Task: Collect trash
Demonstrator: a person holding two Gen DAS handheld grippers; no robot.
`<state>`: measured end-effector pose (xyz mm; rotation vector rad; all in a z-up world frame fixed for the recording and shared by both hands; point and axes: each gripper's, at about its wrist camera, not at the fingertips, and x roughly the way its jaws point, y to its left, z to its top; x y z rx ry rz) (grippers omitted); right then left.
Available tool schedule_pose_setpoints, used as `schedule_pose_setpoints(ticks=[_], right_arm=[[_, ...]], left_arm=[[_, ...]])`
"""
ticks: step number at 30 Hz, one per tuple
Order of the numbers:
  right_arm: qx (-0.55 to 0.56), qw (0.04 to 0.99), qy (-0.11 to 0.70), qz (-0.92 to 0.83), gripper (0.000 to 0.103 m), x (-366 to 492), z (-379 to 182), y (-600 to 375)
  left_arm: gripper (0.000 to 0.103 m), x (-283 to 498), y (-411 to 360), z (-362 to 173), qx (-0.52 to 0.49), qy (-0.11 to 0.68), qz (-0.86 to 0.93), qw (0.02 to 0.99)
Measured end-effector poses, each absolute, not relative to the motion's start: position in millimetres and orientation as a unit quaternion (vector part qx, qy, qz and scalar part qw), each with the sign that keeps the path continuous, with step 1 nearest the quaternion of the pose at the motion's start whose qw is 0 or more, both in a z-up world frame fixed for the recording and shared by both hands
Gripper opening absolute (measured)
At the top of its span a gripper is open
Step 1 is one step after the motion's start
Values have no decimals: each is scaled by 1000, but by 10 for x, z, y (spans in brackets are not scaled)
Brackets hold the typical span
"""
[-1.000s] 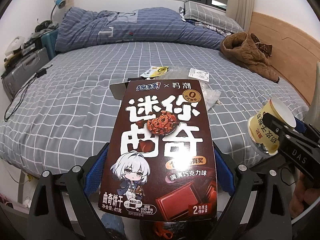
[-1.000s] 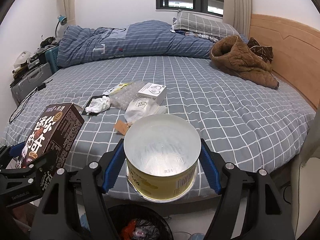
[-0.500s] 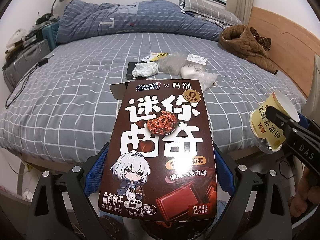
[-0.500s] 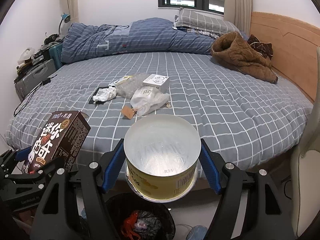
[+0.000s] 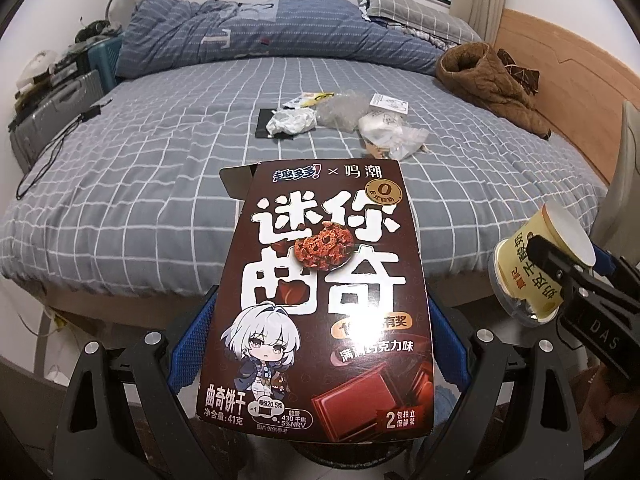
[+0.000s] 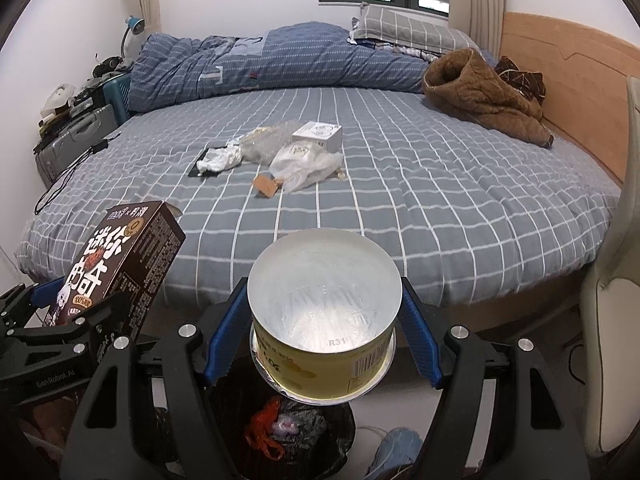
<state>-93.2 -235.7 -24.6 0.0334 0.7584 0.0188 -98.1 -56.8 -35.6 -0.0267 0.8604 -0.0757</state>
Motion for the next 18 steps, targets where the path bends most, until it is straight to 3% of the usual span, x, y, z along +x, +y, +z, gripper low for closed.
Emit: schedule_pose_setpoints(ticks=[18], right_arm=[[11,919,393,11,68,-1382,-354,-2272]], left_arm=[[90,-1377,-525,-437,-11,438,-23,898]])
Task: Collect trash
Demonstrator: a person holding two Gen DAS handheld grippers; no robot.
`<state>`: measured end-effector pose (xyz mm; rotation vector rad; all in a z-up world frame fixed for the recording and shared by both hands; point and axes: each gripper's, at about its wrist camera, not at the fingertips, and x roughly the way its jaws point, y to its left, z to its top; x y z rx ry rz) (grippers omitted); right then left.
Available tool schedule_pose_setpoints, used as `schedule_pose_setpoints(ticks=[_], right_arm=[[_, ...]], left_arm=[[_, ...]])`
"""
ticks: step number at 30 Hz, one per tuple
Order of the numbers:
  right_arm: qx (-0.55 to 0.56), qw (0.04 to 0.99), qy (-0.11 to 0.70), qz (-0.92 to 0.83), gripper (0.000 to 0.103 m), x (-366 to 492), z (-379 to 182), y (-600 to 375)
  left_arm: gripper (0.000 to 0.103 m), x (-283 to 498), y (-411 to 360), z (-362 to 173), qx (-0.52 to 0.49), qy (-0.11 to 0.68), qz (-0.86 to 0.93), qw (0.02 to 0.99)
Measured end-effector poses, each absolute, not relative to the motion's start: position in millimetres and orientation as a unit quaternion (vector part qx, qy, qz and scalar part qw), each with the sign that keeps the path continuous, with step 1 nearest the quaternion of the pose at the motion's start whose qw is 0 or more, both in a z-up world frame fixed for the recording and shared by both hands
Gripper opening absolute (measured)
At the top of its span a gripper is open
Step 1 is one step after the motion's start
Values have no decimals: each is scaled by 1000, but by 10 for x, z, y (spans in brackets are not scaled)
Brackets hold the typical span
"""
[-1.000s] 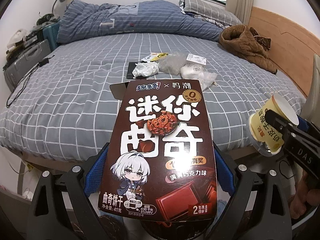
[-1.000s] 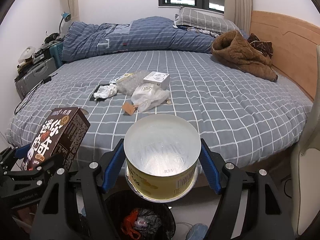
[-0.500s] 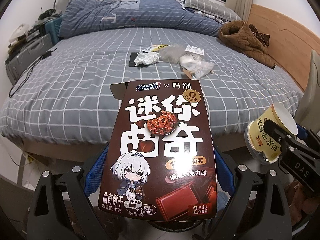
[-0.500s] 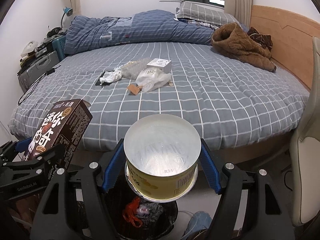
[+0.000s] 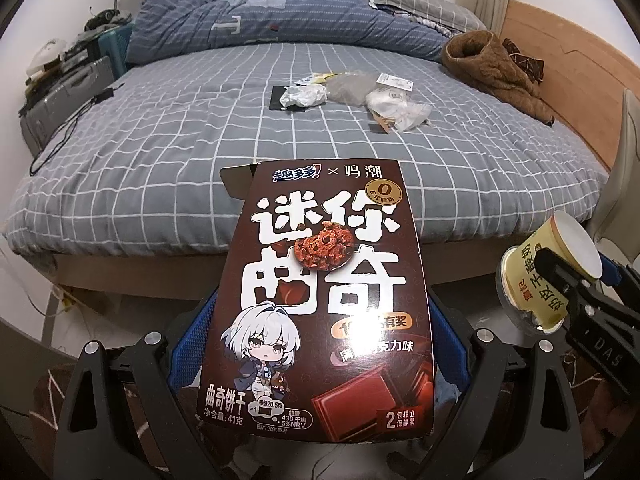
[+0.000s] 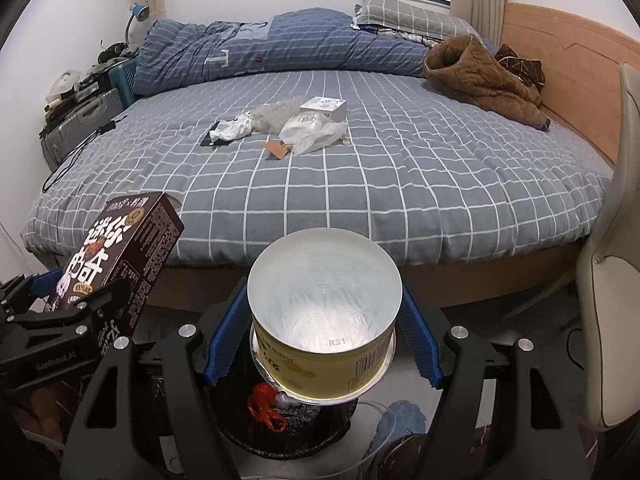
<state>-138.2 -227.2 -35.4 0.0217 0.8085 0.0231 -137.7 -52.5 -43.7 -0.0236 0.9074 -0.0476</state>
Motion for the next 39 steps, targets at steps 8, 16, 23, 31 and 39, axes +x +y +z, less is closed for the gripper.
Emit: schedule_pose_setpoints(ticks=[8,16,23,31,39], right_arm=[[-3,917,399,6,68,-1550,-382,-2233],[-1,909,417,9,68,-1689,-565,-2252],[13,885,465,3,68,-1577,-1015,-2389],[10,872,490,3,68,-1274,-1306,-2396],[-7,860,511,2,68,-1137,-1536,-2401]], left_arm=[[90,-1549,-540,-476,-11,458,-21,889],[90,-1635,-588,-662,-5,477,-23,878],[90,-1549,-614,-1062,-3,504,-24,863],[90,-1291,-764,-1411,2,529,-39,848],[90,-1063,-785,-1768,3,550,-32,834]])
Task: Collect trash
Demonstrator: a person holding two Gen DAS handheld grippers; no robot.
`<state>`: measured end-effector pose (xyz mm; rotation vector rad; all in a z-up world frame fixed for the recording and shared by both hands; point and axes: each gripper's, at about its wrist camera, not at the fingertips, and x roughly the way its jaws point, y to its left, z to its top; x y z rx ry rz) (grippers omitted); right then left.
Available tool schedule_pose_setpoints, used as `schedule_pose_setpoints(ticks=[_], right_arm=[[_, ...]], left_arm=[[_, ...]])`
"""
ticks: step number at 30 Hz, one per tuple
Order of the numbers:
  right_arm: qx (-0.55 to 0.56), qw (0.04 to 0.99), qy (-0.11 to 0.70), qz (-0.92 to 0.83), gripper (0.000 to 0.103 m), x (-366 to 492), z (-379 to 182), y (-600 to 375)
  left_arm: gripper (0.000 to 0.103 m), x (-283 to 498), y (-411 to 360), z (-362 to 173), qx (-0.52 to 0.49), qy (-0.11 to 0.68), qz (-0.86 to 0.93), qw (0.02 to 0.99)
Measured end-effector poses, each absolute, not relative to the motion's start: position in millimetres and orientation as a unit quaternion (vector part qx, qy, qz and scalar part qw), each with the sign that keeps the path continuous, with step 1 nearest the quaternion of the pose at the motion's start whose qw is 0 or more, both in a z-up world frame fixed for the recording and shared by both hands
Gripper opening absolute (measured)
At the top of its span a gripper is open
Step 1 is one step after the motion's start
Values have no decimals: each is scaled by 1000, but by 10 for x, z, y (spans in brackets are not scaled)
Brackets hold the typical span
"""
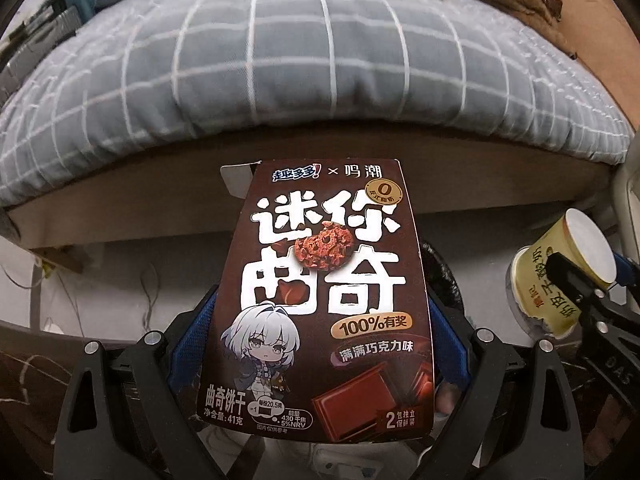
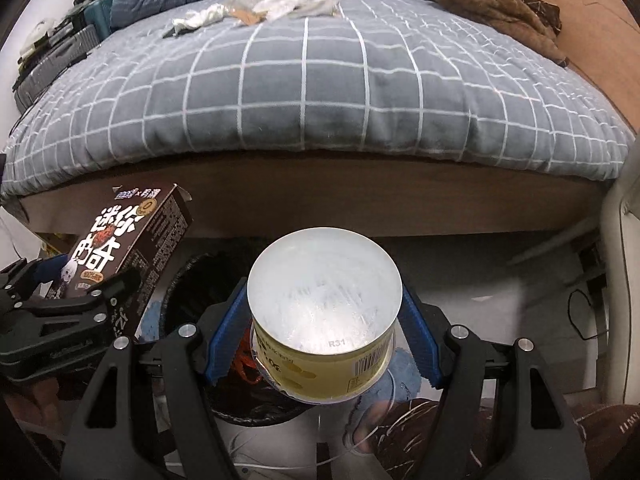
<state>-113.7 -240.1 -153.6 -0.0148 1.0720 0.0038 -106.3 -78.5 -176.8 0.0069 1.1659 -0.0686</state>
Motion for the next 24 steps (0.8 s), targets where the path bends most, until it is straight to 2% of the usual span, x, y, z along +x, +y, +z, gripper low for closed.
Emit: schedule_pose_setpoints(ticks=[10,15,17,24], right_arm=[[3,851,525,-6,68,-1173,-1679,-2570],[0,849,529,-5,68,-1156,-1700,-2545],[-1,848,530,-4,68,-1136,-1703,-2521],[-4,847,532,5,68,-1098,-1710,-2393]], left_arm=[[91,-970,-1007,-2000,20,570,-56,820],[93,-905,-934,-2038,23,570,-54,820],[98,-899,-934,-2052,28,568,-52,821],[97,-891,-799,-2054,37,565,-46,823]])
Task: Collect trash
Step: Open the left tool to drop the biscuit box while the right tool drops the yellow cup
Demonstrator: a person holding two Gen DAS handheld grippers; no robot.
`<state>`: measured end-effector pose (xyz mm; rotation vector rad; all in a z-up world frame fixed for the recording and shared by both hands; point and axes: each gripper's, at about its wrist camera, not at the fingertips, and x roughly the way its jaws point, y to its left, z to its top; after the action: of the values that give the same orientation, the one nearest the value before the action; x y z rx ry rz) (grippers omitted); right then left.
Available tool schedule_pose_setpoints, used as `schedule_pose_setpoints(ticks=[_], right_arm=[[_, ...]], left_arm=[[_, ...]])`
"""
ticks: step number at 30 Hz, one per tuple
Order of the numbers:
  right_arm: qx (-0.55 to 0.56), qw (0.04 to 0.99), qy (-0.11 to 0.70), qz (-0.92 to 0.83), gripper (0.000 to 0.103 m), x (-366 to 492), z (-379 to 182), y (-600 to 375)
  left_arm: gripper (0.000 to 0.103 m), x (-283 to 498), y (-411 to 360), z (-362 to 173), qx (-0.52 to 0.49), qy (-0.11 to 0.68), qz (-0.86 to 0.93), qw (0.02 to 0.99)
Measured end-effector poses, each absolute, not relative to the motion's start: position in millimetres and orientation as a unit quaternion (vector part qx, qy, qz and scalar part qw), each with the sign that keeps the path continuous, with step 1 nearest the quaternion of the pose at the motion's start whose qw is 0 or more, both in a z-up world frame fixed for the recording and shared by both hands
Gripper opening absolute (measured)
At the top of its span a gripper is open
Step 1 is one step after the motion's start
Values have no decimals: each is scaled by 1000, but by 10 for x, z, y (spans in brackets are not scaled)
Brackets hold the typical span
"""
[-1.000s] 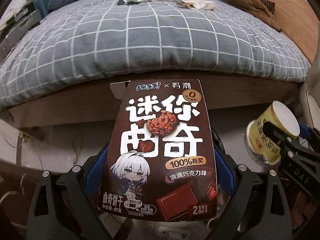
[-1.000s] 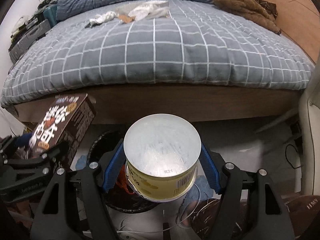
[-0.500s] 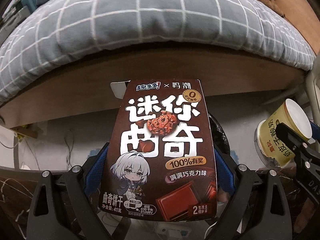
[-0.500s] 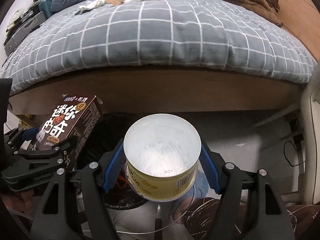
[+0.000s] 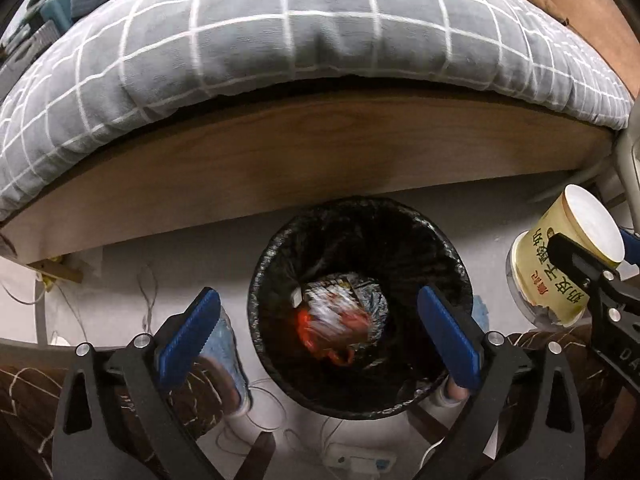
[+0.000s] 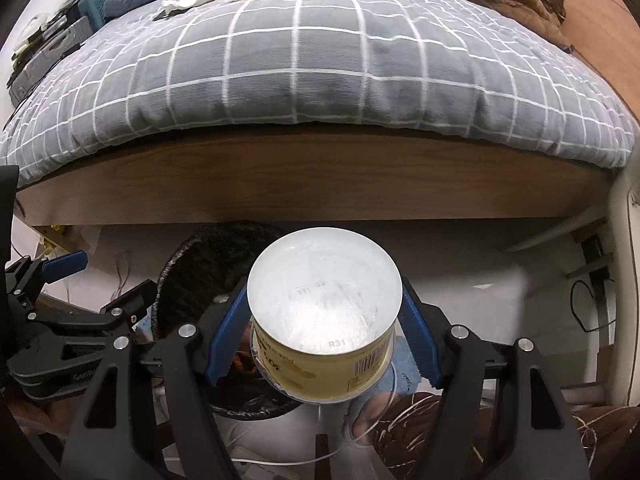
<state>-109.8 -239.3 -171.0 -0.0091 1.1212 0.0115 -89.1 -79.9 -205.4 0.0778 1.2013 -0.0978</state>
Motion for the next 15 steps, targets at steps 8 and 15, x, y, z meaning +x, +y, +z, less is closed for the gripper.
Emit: schedule_pose_setpoints(ticks=[8,15], right_arm=[[-4,846,532,32,68,-1002,-1691,-2048],[-11,842,536,50,68,-934,-1711,-1757]], left_arm=[[97,-927,-470,-1950,12,557,-23,830],[97,-970,-146,-1870,-7,550,-1,835]])
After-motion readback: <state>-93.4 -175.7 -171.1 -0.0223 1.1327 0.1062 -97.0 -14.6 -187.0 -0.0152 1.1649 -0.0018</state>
